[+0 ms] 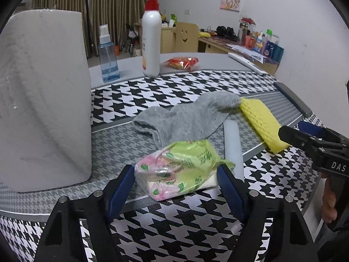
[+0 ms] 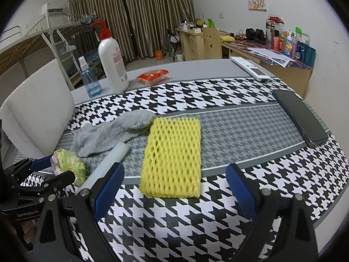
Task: Organize soft objects
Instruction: 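Lower the left gripper onto the green packet while the right gripper approaches the yellow mesh sponge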
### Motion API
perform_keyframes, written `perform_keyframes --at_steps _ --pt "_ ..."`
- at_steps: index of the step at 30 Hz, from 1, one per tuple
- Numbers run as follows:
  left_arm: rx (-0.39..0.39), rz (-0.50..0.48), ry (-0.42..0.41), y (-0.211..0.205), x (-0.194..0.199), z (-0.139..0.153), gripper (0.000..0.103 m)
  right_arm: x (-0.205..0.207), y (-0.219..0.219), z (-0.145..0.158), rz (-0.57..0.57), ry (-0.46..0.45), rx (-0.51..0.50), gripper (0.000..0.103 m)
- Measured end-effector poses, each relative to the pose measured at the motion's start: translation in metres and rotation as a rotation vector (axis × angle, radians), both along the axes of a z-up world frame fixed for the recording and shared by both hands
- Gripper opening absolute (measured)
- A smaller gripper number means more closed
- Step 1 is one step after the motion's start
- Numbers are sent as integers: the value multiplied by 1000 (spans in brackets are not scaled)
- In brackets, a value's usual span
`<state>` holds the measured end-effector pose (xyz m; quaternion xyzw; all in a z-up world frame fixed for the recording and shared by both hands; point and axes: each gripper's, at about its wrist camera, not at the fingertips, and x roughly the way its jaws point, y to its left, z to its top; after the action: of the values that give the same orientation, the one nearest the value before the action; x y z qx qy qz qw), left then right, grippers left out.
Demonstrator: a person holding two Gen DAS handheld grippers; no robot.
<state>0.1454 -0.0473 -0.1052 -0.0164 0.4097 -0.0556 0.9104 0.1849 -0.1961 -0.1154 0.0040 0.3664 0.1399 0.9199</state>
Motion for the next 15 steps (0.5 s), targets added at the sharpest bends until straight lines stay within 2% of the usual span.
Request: perform_keyframes --at_steps 2,8,15 --pt "2 -4 15 -1 2 -2 70 2 0 -3 -5 9 -9 96" --pt "-2 2 35 1 5 -5 66 3 1 -5 2 13 -22 96" --pt "0 3 33 1 4 -3 57 7 2 -11 15 49 -20 84"
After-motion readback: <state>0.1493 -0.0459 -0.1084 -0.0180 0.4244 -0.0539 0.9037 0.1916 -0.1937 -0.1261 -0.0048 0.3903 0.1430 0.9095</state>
